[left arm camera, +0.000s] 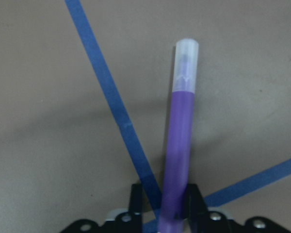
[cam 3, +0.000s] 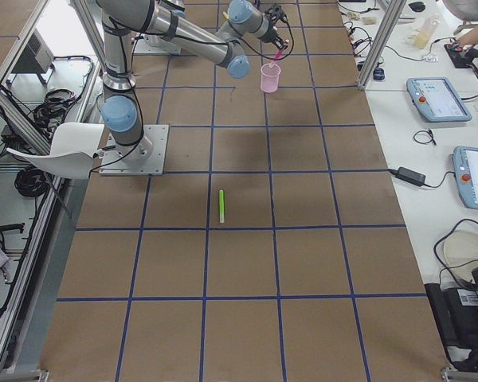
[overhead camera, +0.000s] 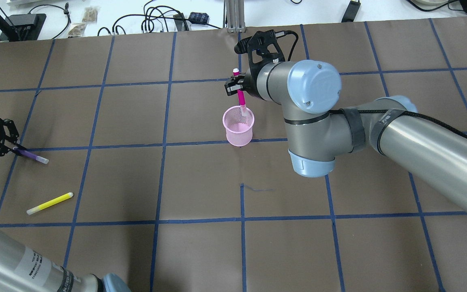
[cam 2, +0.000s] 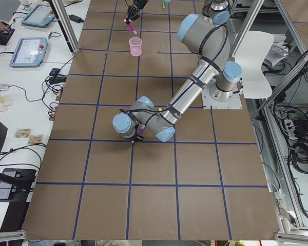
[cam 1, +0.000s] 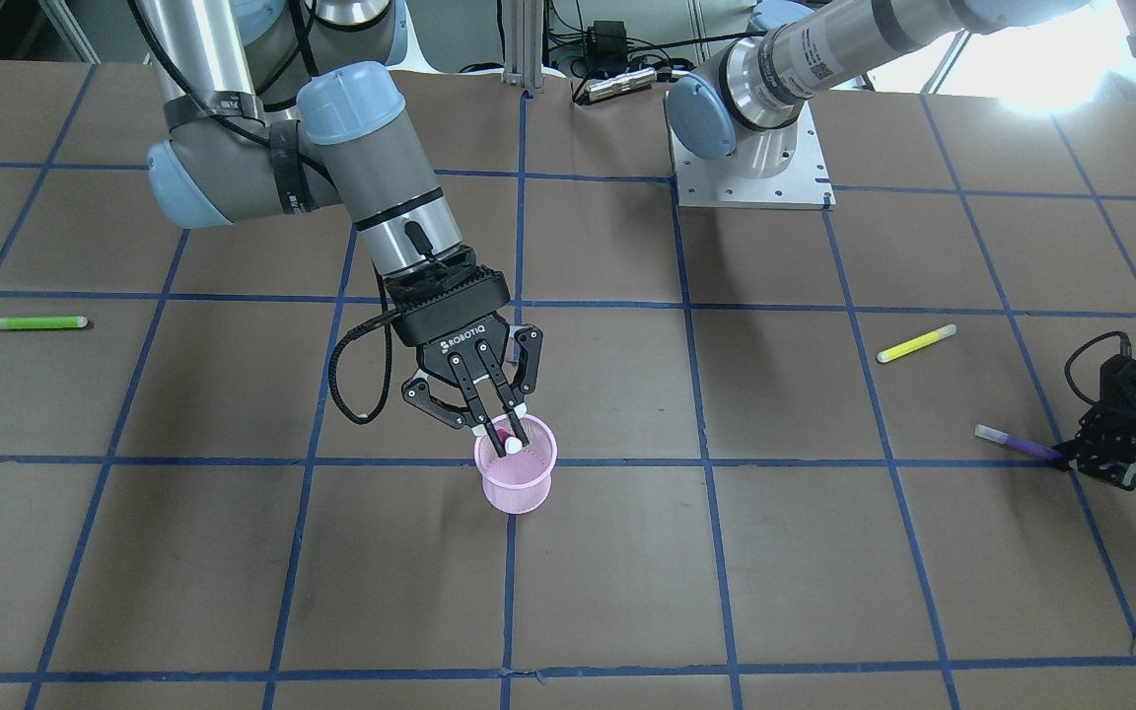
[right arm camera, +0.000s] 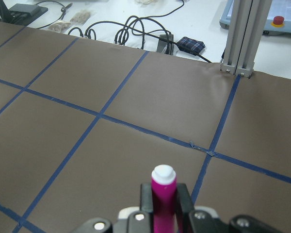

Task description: Insert purple and pink pens into pink cup

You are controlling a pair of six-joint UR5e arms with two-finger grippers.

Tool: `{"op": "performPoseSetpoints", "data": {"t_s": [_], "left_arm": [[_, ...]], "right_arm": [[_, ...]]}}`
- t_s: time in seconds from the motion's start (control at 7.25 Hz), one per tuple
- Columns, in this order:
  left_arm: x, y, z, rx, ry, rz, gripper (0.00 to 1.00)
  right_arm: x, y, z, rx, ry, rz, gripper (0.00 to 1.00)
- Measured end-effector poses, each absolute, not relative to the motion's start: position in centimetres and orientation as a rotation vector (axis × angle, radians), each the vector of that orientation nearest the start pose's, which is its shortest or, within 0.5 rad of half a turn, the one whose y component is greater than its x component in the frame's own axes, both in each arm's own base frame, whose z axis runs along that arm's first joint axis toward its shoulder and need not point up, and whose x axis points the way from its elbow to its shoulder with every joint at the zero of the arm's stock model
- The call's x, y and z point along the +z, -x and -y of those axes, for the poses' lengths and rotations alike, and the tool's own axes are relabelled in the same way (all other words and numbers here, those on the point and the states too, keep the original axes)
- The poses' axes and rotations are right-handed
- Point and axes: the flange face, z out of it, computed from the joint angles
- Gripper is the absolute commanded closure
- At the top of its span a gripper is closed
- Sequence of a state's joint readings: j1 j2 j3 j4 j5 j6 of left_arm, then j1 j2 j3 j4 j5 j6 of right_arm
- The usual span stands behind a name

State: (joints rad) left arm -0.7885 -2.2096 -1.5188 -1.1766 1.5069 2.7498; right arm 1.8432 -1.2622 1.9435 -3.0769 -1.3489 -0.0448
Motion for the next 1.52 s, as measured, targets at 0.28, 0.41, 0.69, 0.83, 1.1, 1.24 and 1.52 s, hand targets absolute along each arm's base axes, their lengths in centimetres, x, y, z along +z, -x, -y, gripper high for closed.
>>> {"op": "performPoseSetpoints", "data": {"t_s": [0.28,0.41,0.69,0.83,1.1,1.24,1.52], "left_arm": [[17.5,-36.5,56.6,0.156,2.461,1.66,1.0],[18.4,-36.2,56.8,0.169,2.452,1.69,1.0],[23.1,-34.2,57.0,0.162,2.396,1.804,1.0],[26.4,-31.6,57.2,0.142,2.345,1.869,1.0],[33.1,-24.5,57.6,0.085,2.257,1.984,1.0],[36.1,-21.1,57.6,0.068,2.225,2.047,1.0],[41.2,-13.7,57.0,0.041,2.124,2.213,1.0]], "right_arm": [[32.0,-30.8,51.6,-1.143,0.53,-2.549,1.0],[31.1,-30.9,51.8,-1.14,0.521,-2.547,1.0],[28.4,-31.0,52.1,-1.111,0.488,-2.554,0.85],[27.6,-31.0,52.0,-1.098,0.475,-2.562,0.01],[26.7,-30.6,51.6,-1.063,0.465,-2.582,0.0],[27.4,-30.1,52.1,-1.038,0.451,-2.6,0.0],[33.3,-26.5,55.9,-0.914,0.382,-2.693,0.0]]}}
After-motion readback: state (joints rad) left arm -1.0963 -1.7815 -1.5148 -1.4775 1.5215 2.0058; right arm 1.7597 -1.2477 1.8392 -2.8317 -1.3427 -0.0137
